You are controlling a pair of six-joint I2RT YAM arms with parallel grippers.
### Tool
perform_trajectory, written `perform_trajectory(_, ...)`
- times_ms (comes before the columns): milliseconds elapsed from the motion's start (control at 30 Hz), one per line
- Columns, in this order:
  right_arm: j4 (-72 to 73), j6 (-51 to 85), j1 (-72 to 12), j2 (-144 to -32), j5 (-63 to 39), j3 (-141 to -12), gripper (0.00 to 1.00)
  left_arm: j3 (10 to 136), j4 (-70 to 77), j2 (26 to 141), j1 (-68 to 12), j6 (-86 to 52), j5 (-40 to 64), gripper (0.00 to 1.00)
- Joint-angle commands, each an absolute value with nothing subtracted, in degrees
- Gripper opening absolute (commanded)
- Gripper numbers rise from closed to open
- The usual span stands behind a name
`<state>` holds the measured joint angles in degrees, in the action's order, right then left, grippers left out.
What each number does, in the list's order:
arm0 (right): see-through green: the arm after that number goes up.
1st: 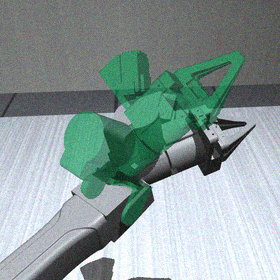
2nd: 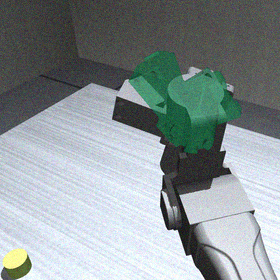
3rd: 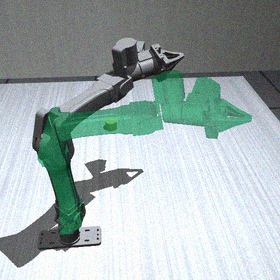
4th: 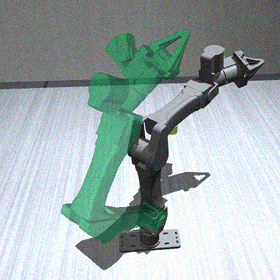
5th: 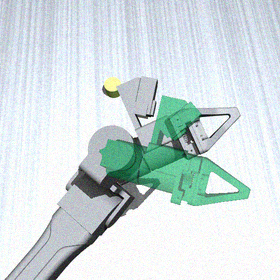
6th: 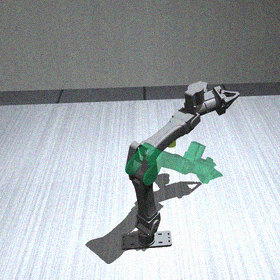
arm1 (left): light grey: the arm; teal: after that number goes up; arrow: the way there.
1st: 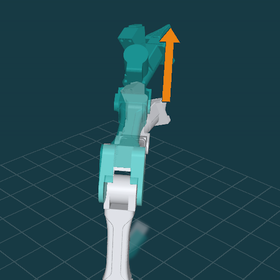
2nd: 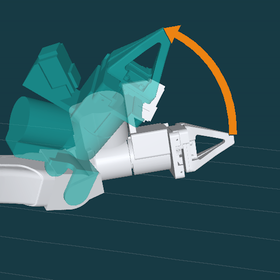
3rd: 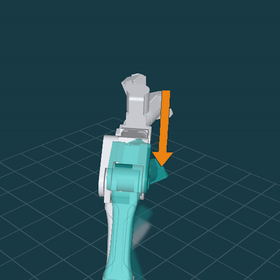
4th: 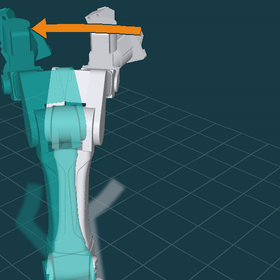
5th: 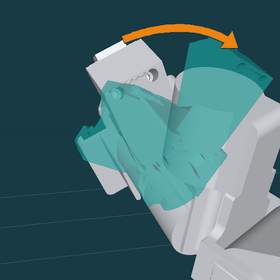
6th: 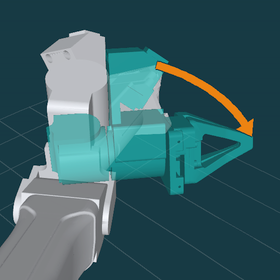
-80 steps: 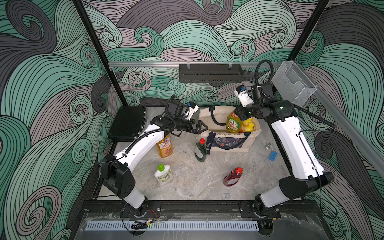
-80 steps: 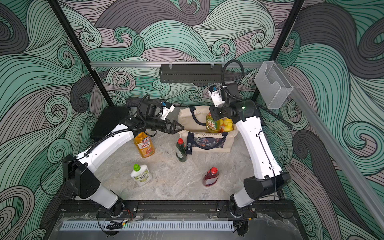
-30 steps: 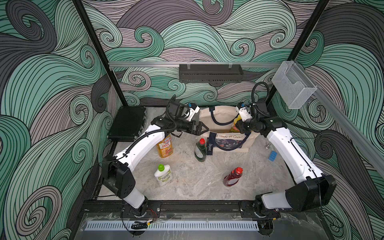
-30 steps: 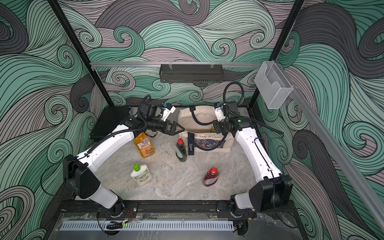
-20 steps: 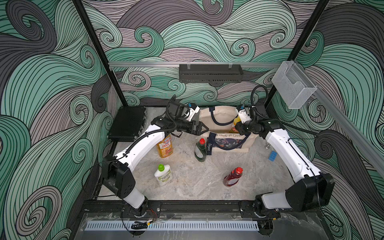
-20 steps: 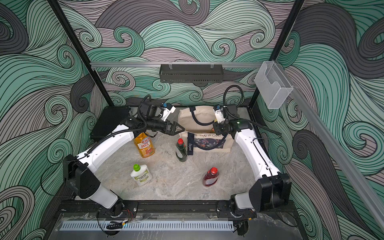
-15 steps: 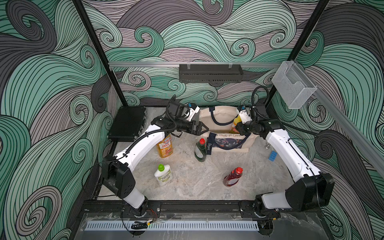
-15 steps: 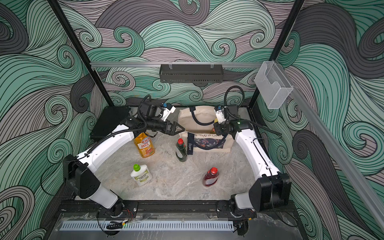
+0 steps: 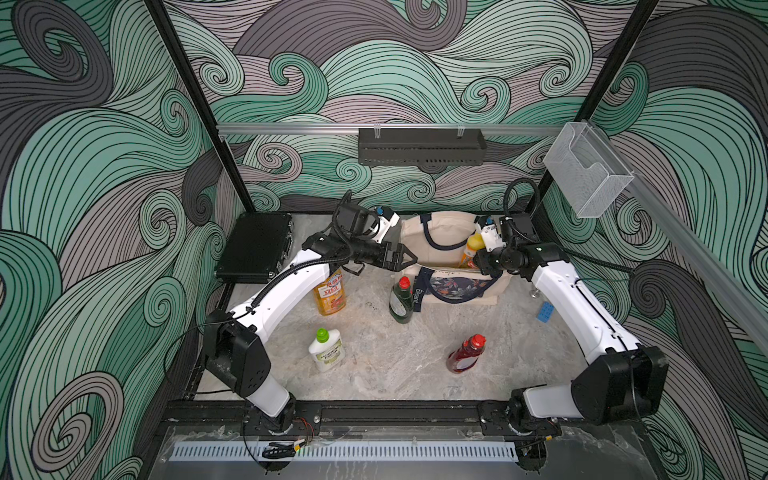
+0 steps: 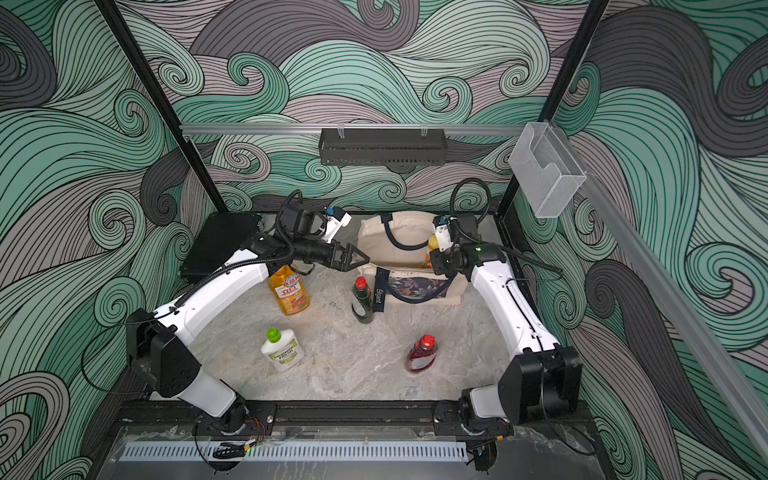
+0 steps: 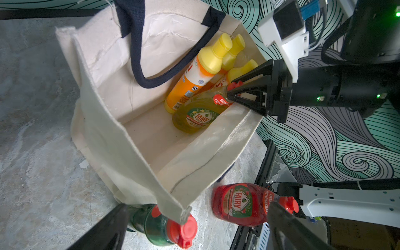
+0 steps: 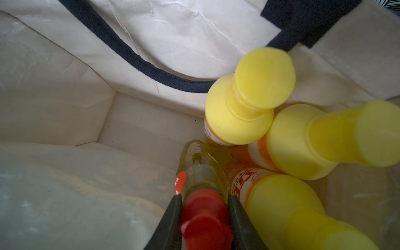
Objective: Pack dish soap into the shopping bag
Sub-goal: Place the bottle of dish soap in the shopping bag.
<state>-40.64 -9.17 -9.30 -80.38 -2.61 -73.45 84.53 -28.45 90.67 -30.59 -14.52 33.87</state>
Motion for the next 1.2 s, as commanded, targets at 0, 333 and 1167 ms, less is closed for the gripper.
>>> perform_trajectory(0,-39.07,-8.79,-8.17,-78.79,1.42,-73.29,0.00,84.39,-28.35,90.55,-30.95,-14.05,34.98,0.99)
perform_trajectory(333,-36.97,-6.69,-8.16,-78.24,0.41,-73.55,0.49,84.29,-28.17,90.46,-31.03,-14.04,35.07,0.99)
perform_trajectory(1167,-40.54,-5.98,-8.61,-75.23,-2.88,-79.12,0.64,84.39,-28.98,89.72,-31.03,-13.80,34.46,0.99)
